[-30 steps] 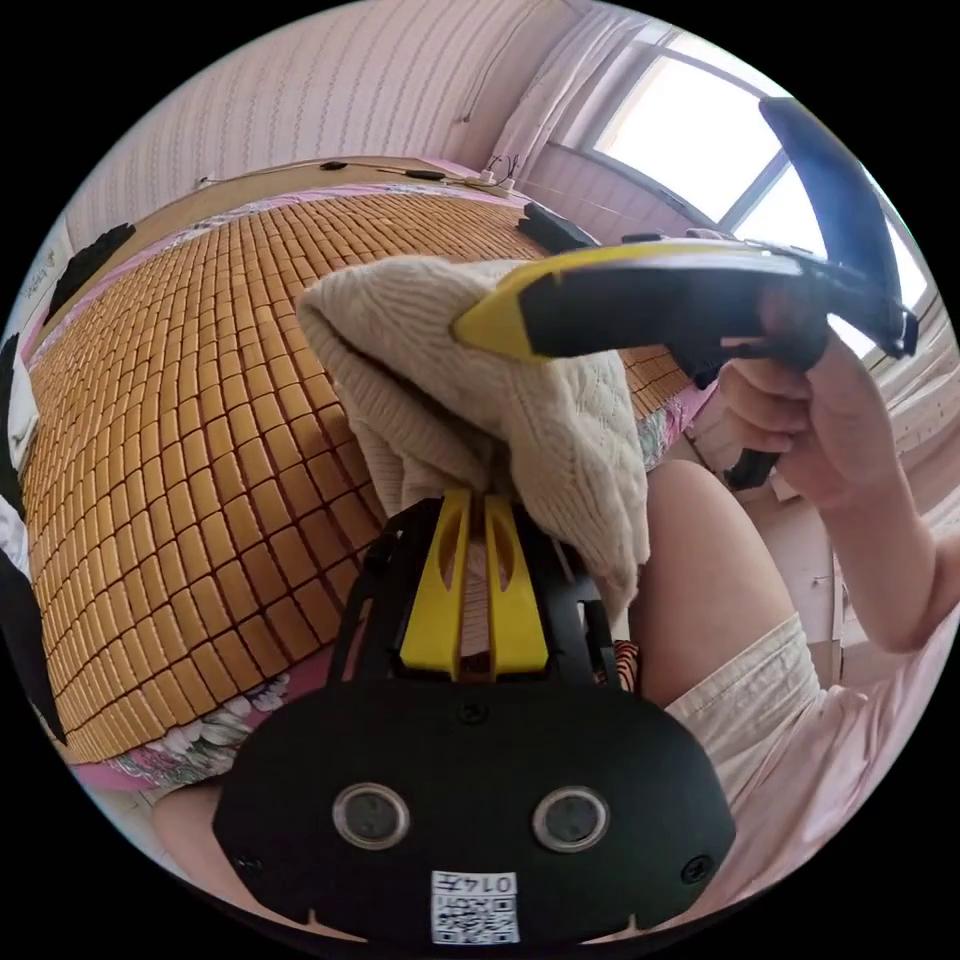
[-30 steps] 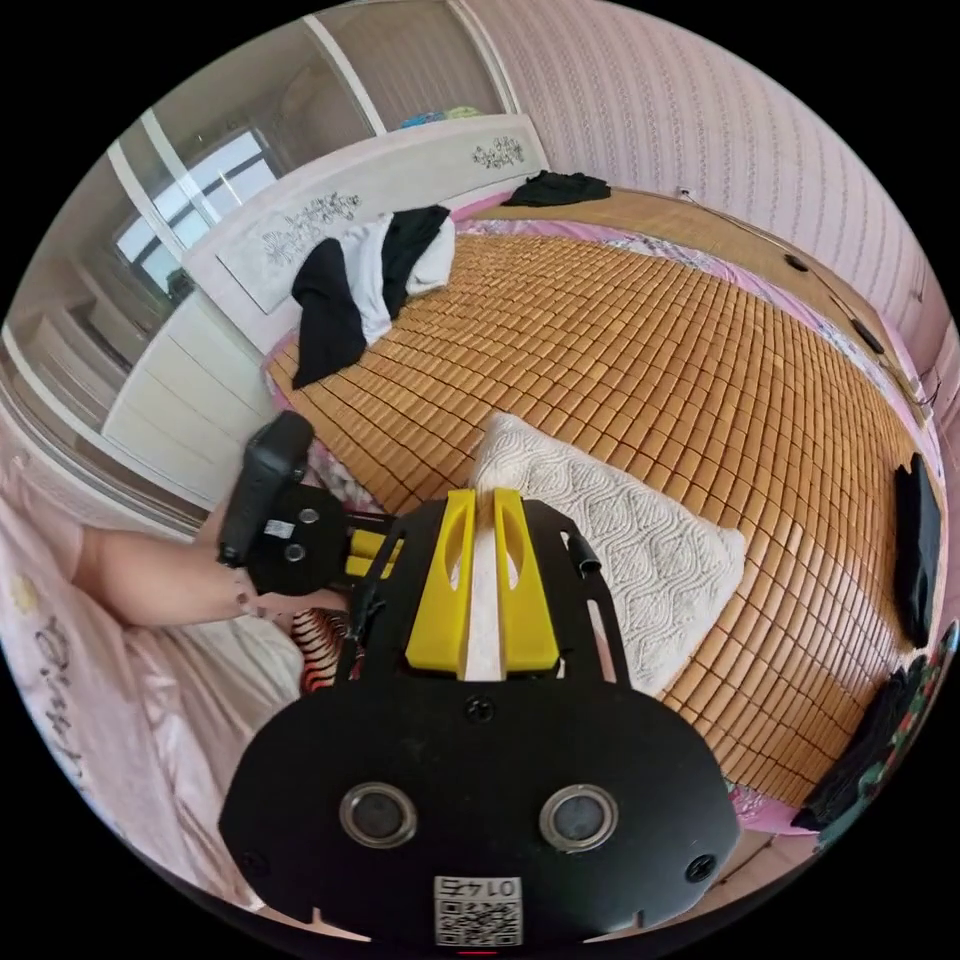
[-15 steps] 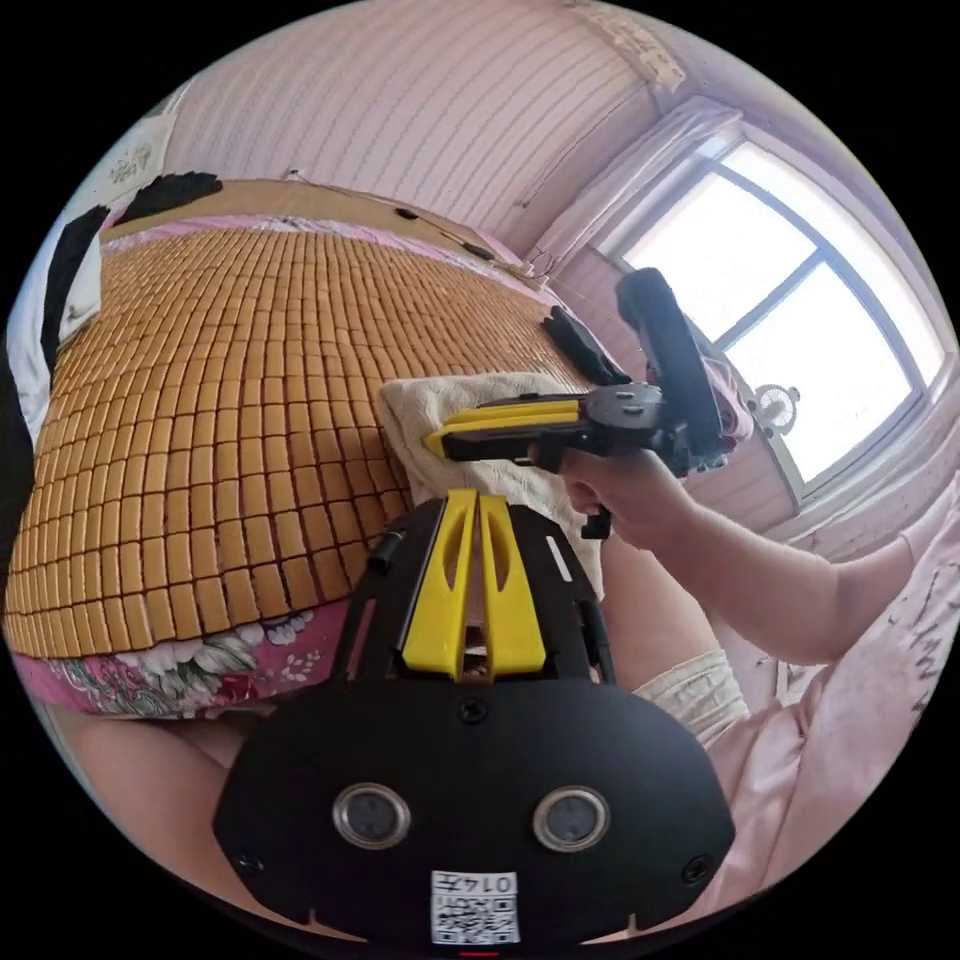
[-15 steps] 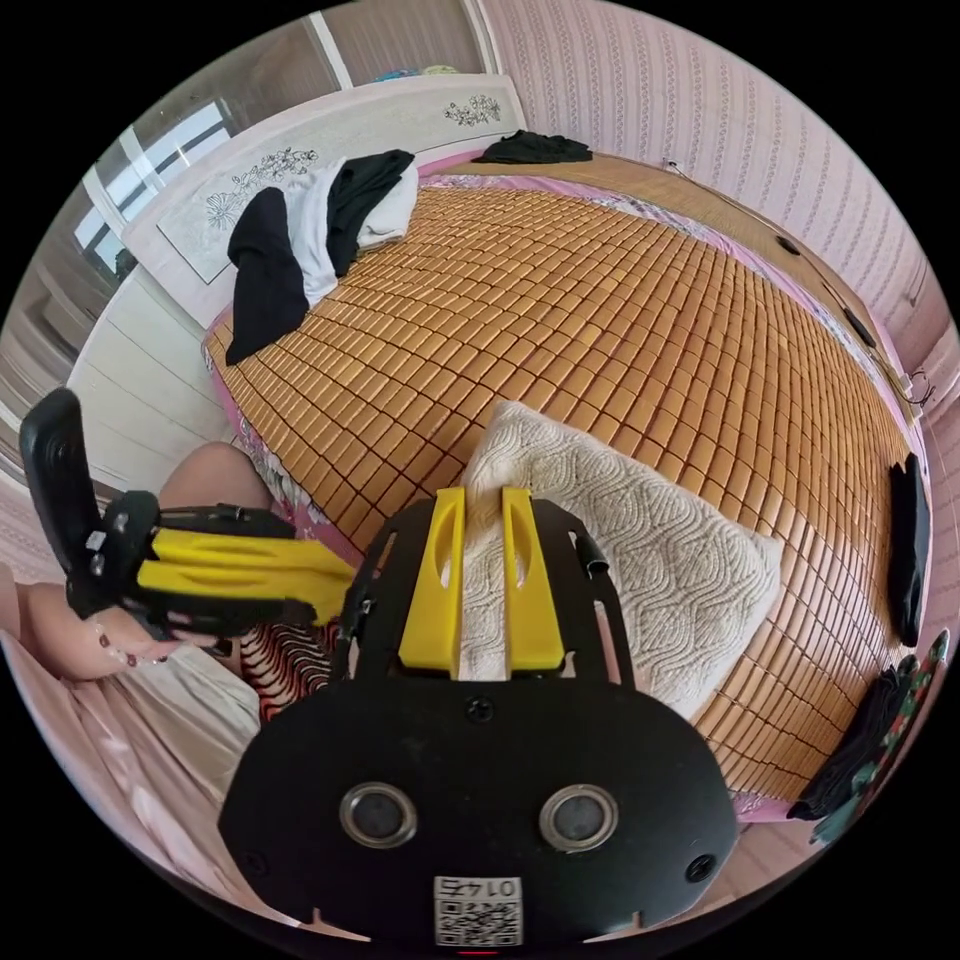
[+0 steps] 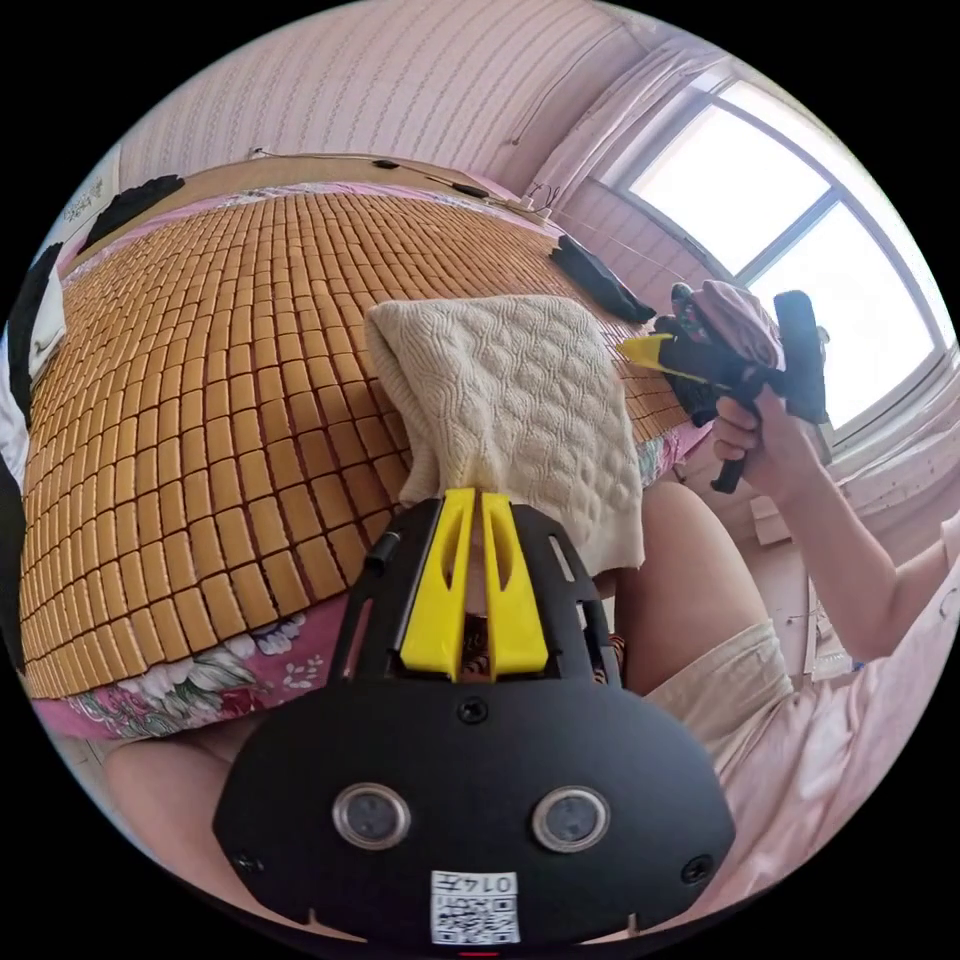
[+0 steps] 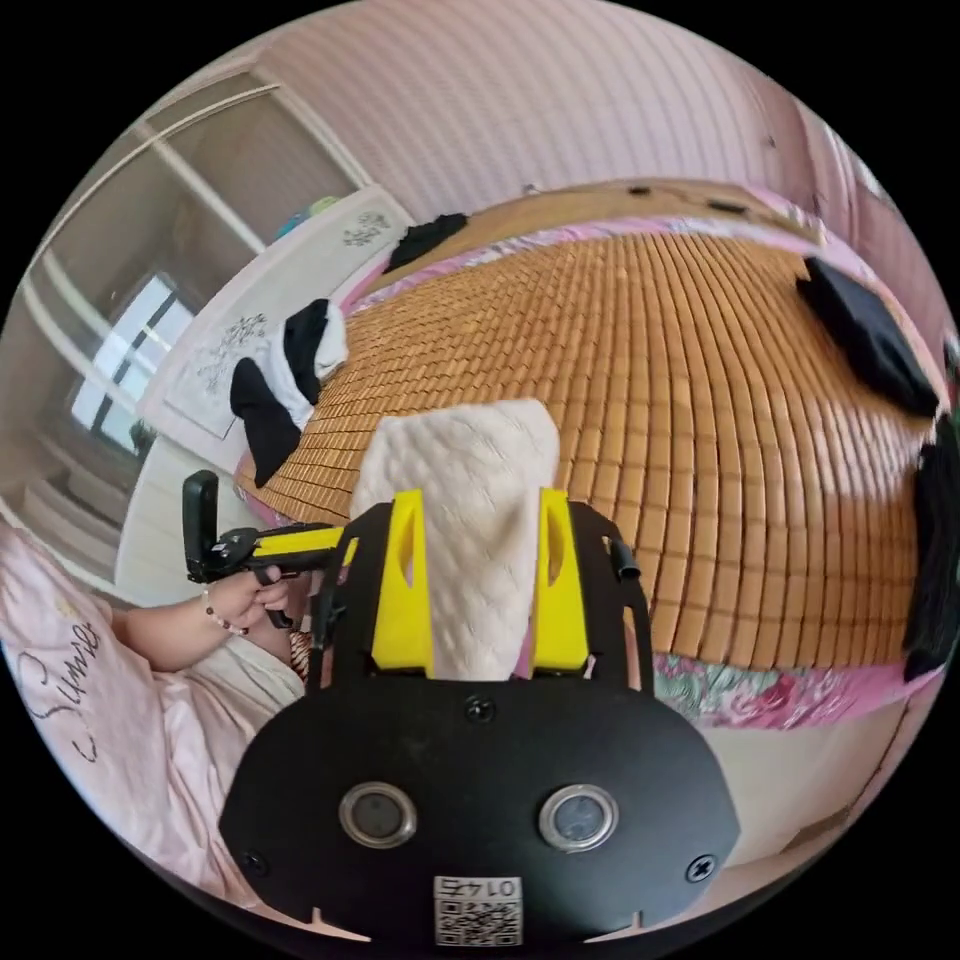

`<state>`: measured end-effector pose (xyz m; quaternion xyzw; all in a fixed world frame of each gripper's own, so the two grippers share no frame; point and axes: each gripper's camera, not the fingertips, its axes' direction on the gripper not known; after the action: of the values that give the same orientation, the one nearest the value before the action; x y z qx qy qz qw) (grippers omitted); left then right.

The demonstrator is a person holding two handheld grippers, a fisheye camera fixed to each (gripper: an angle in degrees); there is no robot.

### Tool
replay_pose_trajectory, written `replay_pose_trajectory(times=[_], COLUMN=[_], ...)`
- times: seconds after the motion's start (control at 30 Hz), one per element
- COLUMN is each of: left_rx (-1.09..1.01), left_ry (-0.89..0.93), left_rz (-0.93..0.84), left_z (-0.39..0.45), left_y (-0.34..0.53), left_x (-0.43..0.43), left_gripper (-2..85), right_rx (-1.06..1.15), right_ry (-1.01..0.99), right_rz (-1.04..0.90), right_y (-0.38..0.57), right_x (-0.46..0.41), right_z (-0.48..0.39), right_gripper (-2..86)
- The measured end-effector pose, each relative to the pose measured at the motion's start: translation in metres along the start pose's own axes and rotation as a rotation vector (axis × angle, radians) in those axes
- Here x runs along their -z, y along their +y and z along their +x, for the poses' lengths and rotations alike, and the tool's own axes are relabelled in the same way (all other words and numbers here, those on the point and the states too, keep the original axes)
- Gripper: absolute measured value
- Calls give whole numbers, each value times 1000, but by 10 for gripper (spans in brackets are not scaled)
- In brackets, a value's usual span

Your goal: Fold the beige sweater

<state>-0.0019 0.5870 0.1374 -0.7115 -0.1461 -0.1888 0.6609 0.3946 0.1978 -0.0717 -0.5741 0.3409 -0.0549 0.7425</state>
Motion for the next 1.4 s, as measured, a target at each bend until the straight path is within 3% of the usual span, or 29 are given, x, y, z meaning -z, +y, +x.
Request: replay_pose_trajectory(times=[0.17, 0.37, 0.47, 0.63, 0.9, 1.0, 1.23, 1.3, 1.4], left_rx=[54, 32, 100, 74, 121, 122, 0, -6, -182], left_ry=[99, -26, 7, 116, 194, 255, 326, 360, 247], left_rz=[5, 65, -64, -111, -14, 80, 249, 254, 273], left_z=[-6, -2, -12, -17, -18, -8, 72, 107, 190], left_y=[-12, -34, -50, -66, -79, -110, -284, -339, -418], left_x=[10, 9, -21, -38, -40, -45, -98, -110, -125], left_gripper=[95, 157, 146, 97, 69, 66, 66, 69, 77], right_rx=[-136, -109, -85, -80, 421, 497, 347, 243, 6], right_ry=[-122, -182, -205, -329, -194, -144, 125, 250, 420], right_rz=[-5, -27, -15, -59, -95, -120, -113, -111, -147], right_y=[11, 9, 9, 1, -97, -157, -297, -343, -380], right_x=[-9, -22, -23, -25, 31, 63, 181, 230, 260], right_z=[47, 61, 65, 72, -11, -3, 105, 154, 227], right_gripper=[165, 164, 156, 110, 78, 77, 78, 83, 94])
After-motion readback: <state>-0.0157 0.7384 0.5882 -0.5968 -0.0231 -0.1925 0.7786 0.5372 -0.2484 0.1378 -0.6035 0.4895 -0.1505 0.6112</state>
